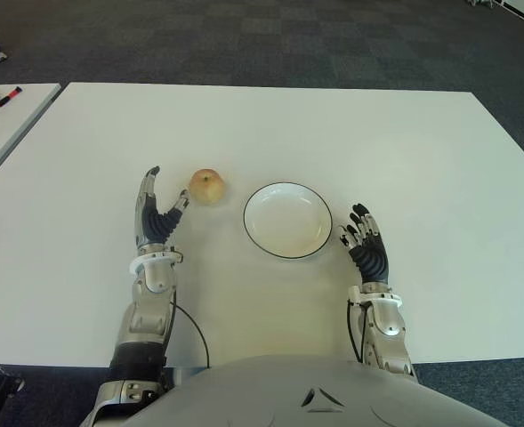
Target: Put the apples into the plate.
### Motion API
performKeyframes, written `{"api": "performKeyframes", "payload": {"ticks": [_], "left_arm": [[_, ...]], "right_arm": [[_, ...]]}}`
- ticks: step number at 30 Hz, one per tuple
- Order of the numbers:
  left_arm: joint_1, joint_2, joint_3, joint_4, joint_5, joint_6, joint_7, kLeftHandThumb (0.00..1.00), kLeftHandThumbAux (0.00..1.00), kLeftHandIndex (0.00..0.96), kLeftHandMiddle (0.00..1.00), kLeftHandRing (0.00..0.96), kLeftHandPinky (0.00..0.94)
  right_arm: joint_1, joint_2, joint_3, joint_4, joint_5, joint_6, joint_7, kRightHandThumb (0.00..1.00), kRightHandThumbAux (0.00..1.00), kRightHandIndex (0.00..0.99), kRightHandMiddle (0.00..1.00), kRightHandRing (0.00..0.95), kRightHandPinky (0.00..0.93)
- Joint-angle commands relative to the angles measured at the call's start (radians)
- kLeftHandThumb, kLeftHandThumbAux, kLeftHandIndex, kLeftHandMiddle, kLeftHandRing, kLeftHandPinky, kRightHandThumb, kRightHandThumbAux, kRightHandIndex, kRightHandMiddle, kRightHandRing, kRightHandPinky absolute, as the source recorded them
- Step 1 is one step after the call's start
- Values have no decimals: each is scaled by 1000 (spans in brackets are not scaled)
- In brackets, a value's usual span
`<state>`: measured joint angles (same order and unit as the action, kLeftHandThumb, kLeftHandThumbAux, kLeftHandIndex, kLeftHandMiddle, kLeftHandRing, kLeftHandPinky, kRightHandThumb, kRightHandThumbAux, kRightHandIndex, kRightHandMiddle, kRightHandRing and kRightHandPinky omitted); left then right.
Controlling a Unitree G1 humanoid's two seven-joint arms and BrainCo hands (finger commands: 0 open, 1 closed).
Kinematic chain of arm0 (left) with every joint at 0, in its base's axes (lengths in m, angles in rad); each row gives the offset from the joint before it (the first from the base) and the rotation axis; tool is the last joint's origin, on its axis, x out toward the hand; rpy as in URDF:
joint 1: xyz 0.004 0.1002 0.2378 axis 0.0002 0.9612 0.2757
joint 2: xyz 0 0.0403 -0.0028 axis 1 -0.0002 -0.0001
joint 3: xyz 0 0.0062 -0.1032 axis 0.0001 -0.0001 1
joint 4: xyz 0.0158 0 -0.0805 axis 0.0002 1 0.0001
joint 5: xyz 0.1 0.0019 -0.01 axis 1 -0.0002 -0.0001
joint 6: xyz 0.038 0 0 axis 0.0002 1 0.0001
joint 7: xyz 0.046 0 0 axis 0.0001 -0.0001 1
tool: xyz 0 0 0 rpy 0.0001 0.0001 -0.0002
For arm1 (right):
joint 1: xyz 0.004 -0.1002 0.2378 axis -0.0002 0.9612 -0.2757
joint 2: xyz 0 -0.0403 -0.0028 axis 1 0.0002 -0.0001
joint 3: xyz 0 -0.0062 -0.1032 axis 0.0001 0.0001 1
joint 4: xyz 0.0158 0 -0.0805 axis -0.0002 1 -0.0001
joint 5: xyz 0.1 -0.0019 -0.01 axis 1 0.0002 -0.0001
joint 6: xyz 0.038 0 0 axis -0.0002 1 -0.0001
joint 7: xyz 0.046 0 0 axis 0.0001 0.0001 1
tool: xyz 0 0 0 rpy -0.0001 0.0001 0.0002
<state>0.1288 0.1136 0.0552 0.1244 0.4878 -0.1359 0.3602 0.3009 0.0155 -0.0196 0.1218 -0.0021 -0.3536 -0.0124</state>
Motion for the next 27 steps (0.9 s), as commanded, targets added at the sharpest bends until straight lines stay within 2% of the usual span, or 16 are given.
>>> {"api": "performKeyframes", "payload": {"ticks": [1,10,18,27], "left_arm": [[-20,33,-29,1,57,47,11,395,518,0,23,45,106],[-100,76,-88,29,150,125,30,400,470,0,11,50,138],[-146,127,-139,55,210,143,33,371,442,0,15,60,171],[-174,173,-186,56,246,157,16,381,436,0,22,55,149]], "right_arm": [[3,5,4,4,-1,30,-2,399,697,5,19,18,77],[-1,4,1,19,6,14,7,396,709,6,20,19,74],[-1,4,2,30,3,0,10,385,723,4,16,16,73],[-2,6,2,37,3,-6,10,389,716,1,16,15,72]]}}
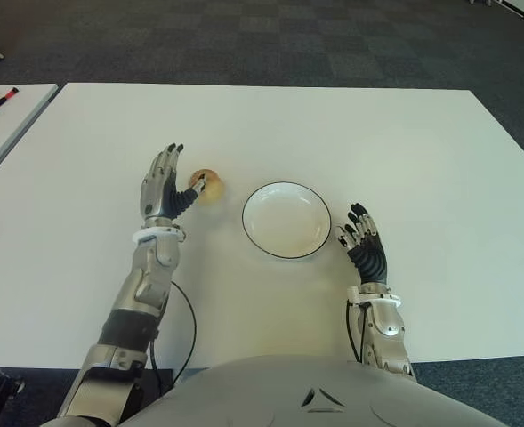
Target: Put the apples into the plate.
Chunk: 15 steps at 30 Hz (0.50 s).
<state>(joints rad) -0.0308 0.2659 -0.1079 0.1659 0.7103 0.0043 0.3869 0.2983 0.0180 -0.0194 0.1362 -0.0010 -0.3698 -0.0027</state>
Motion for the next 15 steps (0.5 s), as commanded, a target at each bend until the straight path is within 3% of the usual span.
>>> {"api": "performKeyframes", "payload": {"ticks": [1,15], "left_arm": [[-18,23,-28,16,27,19,-11,387,435,0,22,54,149],[-69,51,-78,56,29,22,-16,480,397,0,23,54,137]], "right_arm": [[1,3,2,24,1,9,0,390,716,1,16,15,72],[5,3,2,21,5,11,4,393,706,0,13,13,71]]}}
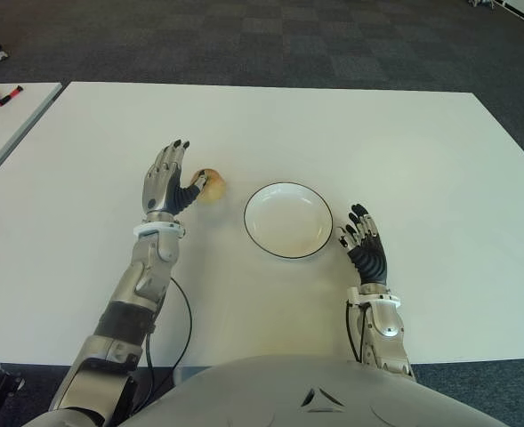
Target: Put the apples into the plate.
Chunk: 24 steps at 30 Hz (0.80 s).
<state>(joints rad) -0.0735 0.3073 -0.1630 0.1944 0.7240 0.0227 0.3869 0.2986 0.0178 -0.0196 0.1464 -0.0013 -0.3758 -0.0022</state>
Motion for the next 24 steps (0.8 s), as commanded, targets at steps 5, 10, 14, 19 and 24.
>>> {"api": "performKeyframes", "payload": {"ticks": [5,10,14,19,24], "left_arm": [[-50,21,-42,45,3,-30,-19,487,384,0,15,44,122],[-71,27,-56,66,-6,-60,-19,506,385,0,13,42,125],[-80,30,-64,76,-14,-70,-31,517,390,0,13,41,122],[-86,29,-69,78,-27,-74,-60,525,399,0,14,37,111],[-89,26,-76,79,-32,-84,-79,516,407,0,13,32,102]], "right_arm": [[6,5,4,6,10,24,7,388,699,0,11,10,65],[8,7,5,3,10,26,7,384,696,0,10,8,62],[11,8,6,1,9,26,6,382,695,0,13,9,62],[14,9,6,-2,9,25,7,385,695,0,15,11,64],[18,11,6,-7,11,25,6,389,696,0,16,11,66]]}}
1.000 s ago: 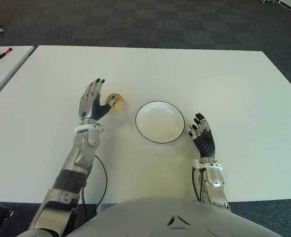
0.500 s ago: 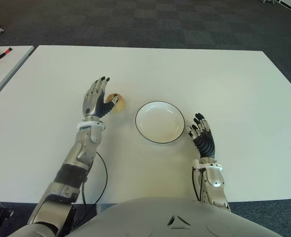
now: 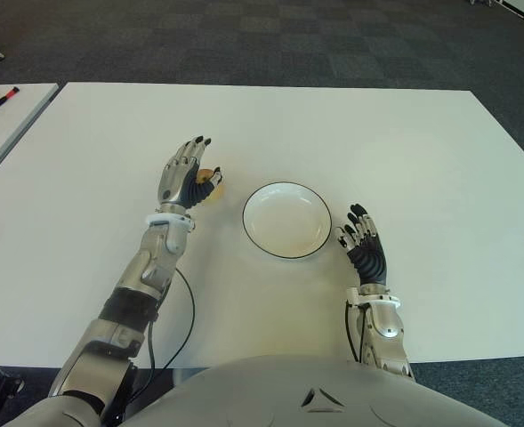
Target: Put the apples into the plate.
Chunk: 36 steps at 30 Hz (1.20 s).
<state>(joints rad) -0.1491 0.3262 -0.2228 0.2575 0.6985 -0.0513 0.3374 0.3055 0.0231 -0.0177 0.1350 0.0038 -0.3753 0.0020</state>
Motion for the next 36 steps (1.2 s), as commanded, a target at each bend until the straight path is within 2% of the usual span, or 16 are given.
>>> {"api": "performKeyframes", "payload": {"ticks": [1,7,16,29,36], "left_arm": [[-13,7,-17,15,-8,-12,-31,512,408,0,12,31,102],[-22,3,-23,30,-26,-38,-45,508,412,0,8,32,120],[-84,-13,-37,120,-48,-38,-67,527,426,0,11,38,129],[-146,-4,-65,256,-15,-71,-17,487,435,0,23,44,127],[-154,0,-78,272,-11,-68,-4,473,436,0,28,44,120]], "right_arm": [[12,6,4,2,6,26,2,389,696,0,16,11,66],[17,9,6,-9,12,37,5,388,692,0,16,11,68],[28,14,10,-23,19,41,15,393,698,0,17,12,71],[37,7,6,-22,6,28,12,393,695,0,14,14,68],[46,1,5,-28,-2,25,11,386,706,0,13,15,74]]}}
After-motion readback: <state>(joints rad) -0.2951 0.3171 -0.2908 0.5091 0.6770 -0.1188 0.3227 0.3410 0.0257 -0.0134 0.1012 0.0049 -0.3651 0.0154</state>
